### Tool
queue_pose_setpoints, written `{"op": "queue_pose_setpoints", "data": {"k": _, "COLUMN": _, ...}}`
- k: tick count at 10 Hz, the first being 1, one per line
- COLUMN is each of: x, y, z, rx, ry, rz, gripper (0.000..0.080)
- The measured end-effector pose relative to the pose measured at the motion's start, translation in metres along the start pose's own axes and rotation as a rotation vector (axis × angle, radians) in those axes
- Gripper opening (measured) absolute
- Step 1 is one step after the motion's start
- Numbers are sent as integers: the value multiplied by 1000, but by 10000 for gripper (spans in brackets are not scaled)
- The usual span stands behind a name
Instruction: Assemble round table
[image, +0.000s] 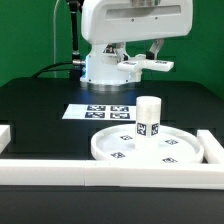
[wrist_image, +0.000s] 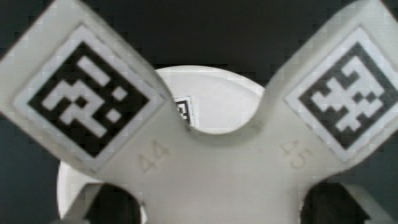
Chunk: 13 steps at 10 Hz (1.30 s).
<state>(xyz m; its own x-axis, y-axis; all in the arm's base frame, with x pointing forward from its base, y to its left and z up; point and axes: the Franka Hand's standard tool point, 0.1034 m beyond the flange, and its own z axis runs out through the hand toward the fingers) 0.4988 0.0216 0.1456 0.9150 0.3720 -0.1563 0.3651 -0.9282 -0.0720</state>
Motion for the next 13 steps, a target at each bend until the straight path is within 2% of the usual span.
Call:
{"op": "queue_pose_setpoints", "data": {"k": 1, "x": 9, "y": 2, "z": -1, "rx": 0, "ry": 0, "rz": -54, "gripper": 445}}
{"op": "queue_pose_setpoints", "data": {"k": 3, "x": 46, "y": -3, "z": -15, "rx": -4, "ry": 12, "rz": -89, "gripper": 445}}
{"op": "queue_pose_setpoints", "data": {"k": 4, "x": 59, "y": -5, "z": -18, "rx": -8, "ry": 24, "rz": -101, "gripper": 445}}
{"op": "queue_pose_setpoints", "data": {"k": 7, "x": 56, "y": -4, "z": -14, "rx": -7, "ry": 18, "rz": -99, "gripper": 445}}
{"op": "queue_pose_setpoints", "data": {"k": 9, "x": 50, "y": 3, "z": -9, "rx": -9, "ry": 23, "rz": -128, "gripper": 445}}
{"op": "queue_pose_setpoints", "data": {"k": 13, "x": 61, "y": 6, "z": -4, "rx": -10, "ry": 23, "rz": -129, "gripper": 445}}
